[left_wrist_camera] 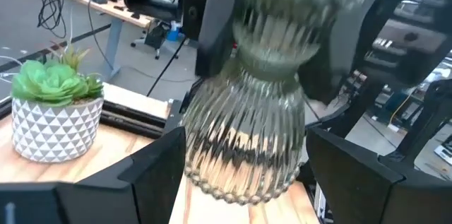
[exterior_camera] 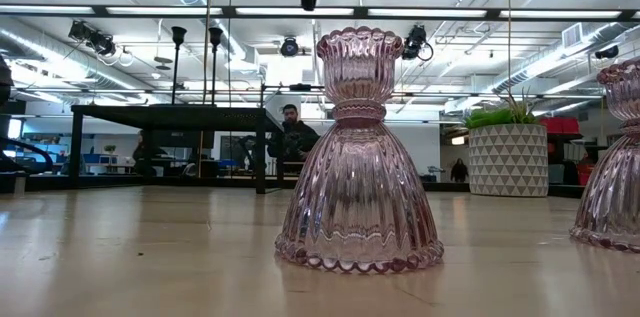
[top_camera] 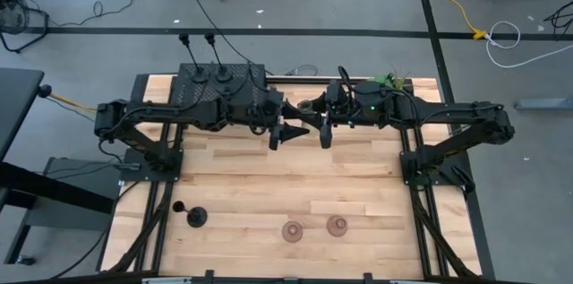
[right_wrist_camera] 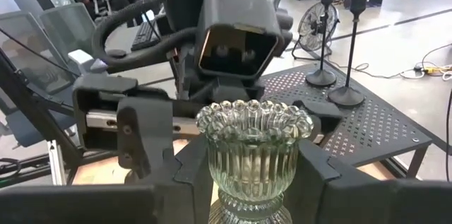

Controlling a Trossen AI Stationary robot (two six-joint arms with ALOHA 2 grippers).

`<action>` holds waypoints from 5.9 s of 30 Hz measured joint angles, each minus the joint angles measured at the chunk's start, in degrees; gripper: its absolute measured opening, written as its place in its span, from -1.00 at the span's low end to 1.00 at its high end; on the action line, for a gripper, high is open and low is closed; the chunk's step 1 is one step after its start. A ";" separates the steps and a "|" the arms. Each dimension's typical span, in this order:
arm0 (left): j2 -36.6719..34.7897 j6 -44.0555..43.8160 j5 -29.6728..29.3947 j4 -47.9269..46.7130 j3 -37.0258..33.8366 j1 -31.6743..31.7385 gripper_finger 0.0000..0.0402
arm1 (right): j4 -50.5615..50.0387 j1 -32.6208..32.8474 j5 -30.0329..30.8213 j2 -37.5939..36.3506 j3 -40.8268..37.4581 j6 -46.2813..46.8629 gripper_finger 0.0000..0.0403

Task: Pick & Place candle stick holders
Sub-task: Put the green glass candle holder on the shelf

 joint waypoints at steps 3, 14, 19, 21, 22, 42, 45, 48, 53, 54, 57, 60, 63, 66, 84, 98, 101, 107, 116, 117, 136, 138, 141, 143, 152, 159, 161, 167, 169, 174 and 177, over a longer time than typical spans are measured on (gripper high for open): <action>0.00 0.02 0.09 2.52 0.00 -0.02 0.47 | -0.01 0.02 -0.09 -0.04 0.00 0.00 -0.35; 0.96 -0.48 -0.15 6.12 0.02 -0.20 0.47 | -0.10 0.00 -1.06 -0.02 0.00 -0.01 -0.35; 2.03 -1.22 -0.11 7.46 0.09 -0.58 0.47 | 0.11 0.02 -1.48 -0.02 -0.02 0.04 -0.35; 2.56 -1.09 -0.26 8.93 0.09 -0.66 0.47 | 0.08 0.02 -1.42 -0.15 -0.02 0.08 -0.35; 2.66 -1.51 -0.46 9.30 0.09 -0.66 0.47 | 0.50 0.02 -1.42 -0.08 -0.02 0.07 -0.35; 7.15 1.17 -0.77 11.50 3.23 -1.16 0.32 | -0.02 -0.02 -1.10 -0.07 -0.02 0.67 -0.35; 7.15 1.54 -0.76 11.51 3.23 -1.16 0.32 | -0.20 -0.02 -1.01 -0.07 -0.02 0.66 -0.35; 7.15 1.55 -0.74 11.37 3.23 -1.16 0.32 | -0.34 -0.02 -1.01 -0.07 -0.02 0.66 -0.35; 7.13 1.45 0.45 10.49 3.32 -1.12 0.31 | -0.61 -0.02 -1.03 0.00 -0.02 0.63 -0.35; 7.11 1.43 0.76 10.42 3.32 -1.10 0.31 | -0.61 -0.02 -1.01 0.02 -0.02 0.63 -0.35; 7.10 1.31 1.05 10.33 3.32 -1.07 0.31 | -0.64 -0.02 -1.03 0.02 -0.02 0.64 -0.35; 7.10 1.23 1.53 10.20 3.32 -1.05 0.31 | -0.70 0.00 -1.07 0.02 -0.02 0.63 -0.35; 7.08 1.67 2.24 9.59 3.39 -1.03 0.31 | -0.82 0.00 -1.22 0.04 -0.02 0.47 -0.35; 7.04 1.49 2.65 8.88 3.41 -1.03 0.31 | -1.10 0.00 -1.42 0.11 -0.02 0.44 -0.35; -1.20 6.28 -1.82 -5.87 3.45 -1.14 0.17 | -3.32 0.02 -1.78 -1.73 -0.02 -1.68 -0.28; -2.19 6.74 -3.00 -11.17 3.50 -1.18 -0.08 | -5.23 0.02 -1.43 -1.70 -0.07 -2.12 -0.24; -2.69 6.72 -2.51 -11.37 3.40 -1.17 -0.13 | -5.14 0.02 -1.45 -1.70 -0.08 -2.10 -0.24; -3.72 7.34 -2.49 -12.31 3.39 -1.14 -0.36 | -4.01 0.00 -1.39 -1.70 -0.11 -2.29 -0.24; -4.14 6.18 -1.49 -15.71 2.91 -1.14 -0.89 | -0.53 -0.14 0.29 -2.22 0.21 -3.08 -0.24; -3.76 6.23 -1.44 -16.21 2.89 -1.20 -0.96 | 0.32 -0.21 0.43 -2.64 0.33 -3.00 -0.24; -3.98 5.35 -2.28 -16.02 3.02 -0.98 -0.69 | 0.25 -0.09 -1.82 -2.36 0.17 -3.08 -0.40; -3.98 5.01 -2.18 -15.99 3.02 -0.61 -0.56 | 0.17 -0.09 -1.61 -2.34 0.17 -3.17 -0.40; -3.98 4.95 -1.77 -15.88 3.04 -0.26 -0.36 | 0.02 -0.11 -1.49 -2.32 0.17 -3.21 -0.40; -3.98 4.93 -1.46 -15.74 3.04 -0.16 -0.22 | 0.00 -0.11 -1.62 -2.29 0.17 -3.19 -0.40; -5.57 4.62 -1.73 -16.12 3.13 1.08 0.15 | 0.42 -0.09 -1.41 -2.32 0.17 -3.54 -0.41; -5.73 5.05 -1.97 -16.70 3.13 2.21 0.18 | 0.00 -0.11 -1.26 -2.25 0.15 -3.85 -0.41; -5.78 6.09 -1.92 -17.95 3.20 2.94 0.18 | -0.32 -0.09 -1.10 -2.23 0.11 -3.84 -0.41; -8.81 6.71 -3.35 -21.45 3.68 5.49 0.18 | -2.07 0.20 -3.17 -1.83 -0.28 -3.37 -0.41; -8.81 6.74 -2.94 -20.78 3.53 5.48 0.18 | -1.84 0.07 -2.46 -2.01 -0.18 -3.39 -0.41; -8.83 6.77 0.59 -19.77 3.50 5.28 0.18 | -1.66 0.00 -1.77 -2.01 -0.17 -3.48 -0.44; -8.72 6.51 0.99 -20.16 3.45 4.42 0.18 | -1.53 0.02 -1.77 -2.01 -0.15 -3.56 -0.44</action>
